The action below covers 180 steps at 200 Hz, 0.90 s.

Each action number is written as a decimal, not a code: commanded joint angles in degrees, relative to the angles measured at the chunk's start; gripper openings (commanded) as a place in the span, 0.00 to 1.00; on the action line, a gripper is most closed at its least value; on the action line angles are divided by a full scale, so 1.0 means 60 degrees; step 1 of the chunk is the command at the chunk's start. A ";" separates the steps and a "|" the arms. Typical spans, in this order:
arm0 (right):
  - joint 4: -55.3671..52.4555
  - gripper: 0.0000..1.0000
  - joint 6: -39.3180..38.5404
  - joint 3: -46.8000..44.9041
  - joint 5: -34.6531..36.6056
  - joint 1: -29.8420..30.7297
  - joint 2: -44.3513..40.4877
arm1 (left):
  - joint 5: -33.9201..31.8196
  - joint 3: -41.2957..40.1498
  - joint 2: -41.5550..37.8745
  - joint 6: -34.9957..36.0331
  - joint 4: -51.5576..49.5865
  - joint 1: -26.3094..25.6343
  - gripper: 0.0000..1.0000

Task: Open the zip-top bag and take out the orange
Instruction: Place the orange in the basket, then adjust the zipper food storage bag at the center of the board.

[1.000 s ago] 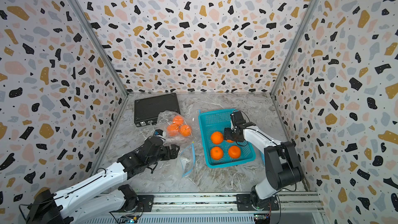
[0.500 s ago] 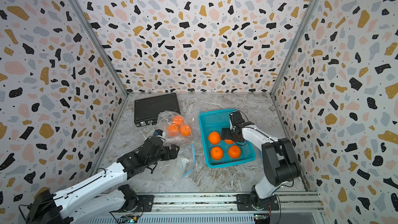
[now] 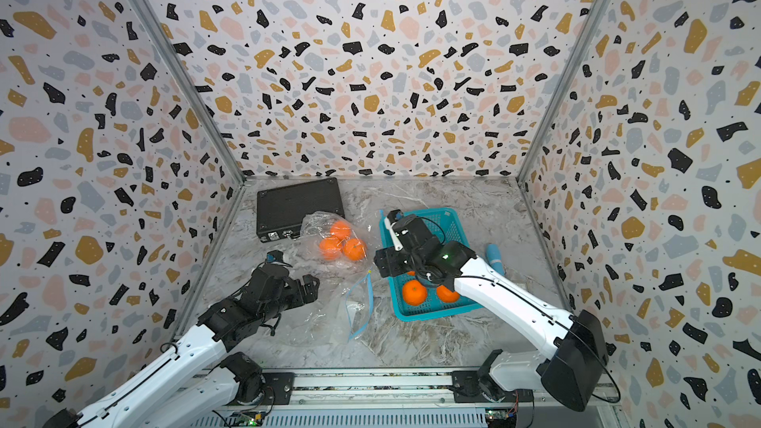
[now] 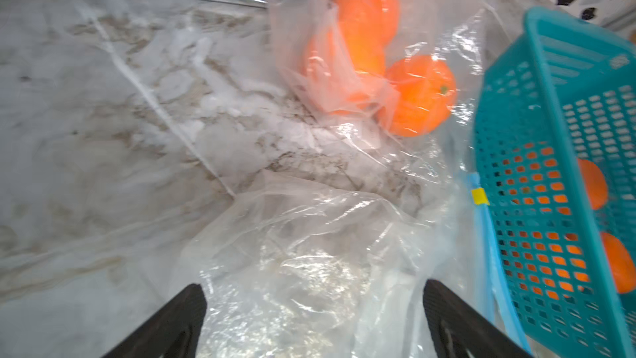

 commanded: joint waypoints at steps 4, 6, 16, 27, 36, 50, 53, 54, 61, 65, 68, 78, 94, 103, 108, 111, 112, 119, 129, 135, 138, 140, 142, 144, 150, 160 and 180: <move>-0.0203 0.82 0.0355 0.0466 0.0101 0.0935 0.1240 | -0.0389 -0.0442 0.0136 -0.0128 -0.0367 0.0565 1.00; -0.0182 0.82 0.0360 0.0523 0.0057 0.0994 0.1372 | -0.0327 -0.0484 0.0180 -0.0133 -0.0292 0.0632 1.00; -0.0101 0.82 0.0377 0.0748 -0.0356 0.1183 0.1934 | -0.0074 -0.0631 0.0516 -0.0122 0.0205 0.0852 1.00; 0.0162 0.81 0.0574 0.0764 -0.0423 0.1395 0.2387 | -0.0093 -0.0678 0.1079 -0.0078 0.0575 0.0947 1.00; 0.0354 0.80 0.0543 0.0810 -0.0537 0.1546 0.2695 | -0.0038 -0.0703 0.1546 0.0007 0.0835 0.1046 0.99; 0.0541 0.80 0.0584 0.0883 -0.0620 0.1873 0.3096 | 0.0335 -0.0857 0.2098 0.0057 0.1535 0.1242 0.96; 0.0669 0.79 0.0595 0.0857 -0.0694 0.1889 0.3148 | 0.0493 -0.0899 0.2176 0.0064 0.1739 0.1260 0.95; 0.0731 0.79 0.0596 0.0844 -0.0716 0.1896 0.3178 | 0.0547 -0.0913 0.2211 0.0060 0.1801 0.1269 0.94; 0.1012 0.78 0.0618 0.0800 -0.0920 0.1929 0.3304 | 0.0819 -0.1013 0.2384 0.0039 0.2218 0.1279 0.92; 0.1083 0.77 0.0612 0.0833 -0.1009 0.1951 0.3402 | 0.0889 -0.1043 0.2486 0.0007 0.2360 0.1279 0.91; 0.1090 0.77 0.0600 0.0871 -0.1041 0.1971 0.3483 | 0.0945 -0.1061 0.2561 -0.0007 0.2450 0.1279 0.89; 0.0956 0.75 0.0541 0.1051 -0.1024 0.1990 0.3706 | 0.1079 -0.1074 0.2816 0.0006 0.2667 0.1270 0.83; 0.0779 0.72 0.0433 0.1181 -0.0850 0.2019 0.3983 | 0.1410 -0.1134 0.3068 0.0042 0.2986 0.1293 0.69; 0.0916 0.72 0.0432 0.1091 -0.0891 0.2019 0.4042 | 0.1523 -0.1162 0.3077 0.0017 0.3250 0.1285 0.62; 0.1019 0.71 0.0453 0.1034 -0.0939 0.2019 0.4044 | 0.1546 -0.1162 0.3056 0.0013 0.3299 0.1293 0.58; 0.1084 0.71 0.0450 0.1015 -0.0967 0.2019 0.4065 | 0.1553 -0.1149 0.3041 0.0001 0.3311 0.1293 0.57; 0.1099 0.71 0.0450 0.1010 -0.0970 0.2019 0.4068 | 0.1553 -0.1148 0.3039 0.0000 0.3312 0.1293 0.57; 0.1139 0.68 0.0477 0.1026 -0.0994 0.2020 0.4132 | 0.1529 -0.1148 0.3030 0.0014 0.3334 0.1283 0.53; 0.0979 0.61 0.0446 0.1182 -0.0977 0.2019 0.4229 | 0.1353 -0.1122 0.3077 0.0012 0.3297 0.1291 0.37; 0.0965 0.54 0.0434 0.1185 -0.1060 0.2019 0.4244 | 0.1261 -0.1053 0.3132 0.0052 0.3209 0.1291 0.25; 0.0977 0.51 0.0450 0.1155 -0.1090 0.2019 0.4229 | 0.1224 -0.1015 0.3169 0.0063 0.3144 0.1282 0.19; 0.0992 0.48 0.0461 0.1142 -0.1108 0.2019 0.4199 | 0.1200 -0.0993 0.3187 0.0069 0.3120 0.1298 0.14; 0.1007 0.45 0.0475 0.1117 -0.1116 0.2019 0.4181 | 0.1176 -0.0970 0.3213 0.0070 0.3122 0.1298 0.09; 0.1011 0.42 0.0496 0.1092 -0.1119 0.2019 0.4158 | 0.1155 -0.0942 0.3242 0.0078 0.3111 0.1306 0.05; 0.1025 0.35 0.0533 0.1009 -0.1105 0.2019 0.4044 | 0.1095 -0.0897 0.3303 0.0064 0.3116 0.1326 0.00; 0.1068 0.27 0.0563 0.0785 -0.1056 0.2019 0.3797 | 0.1110 -0.0859 0.3407 0.0078 0.3115 0.1404 0.00; 0.1274 0.24 0.0590 0.0042 -0.0776 0.2019 0.3062 | 0.0988 -0.0628 0.3450 0.0177 0.2577 0.1651 0.00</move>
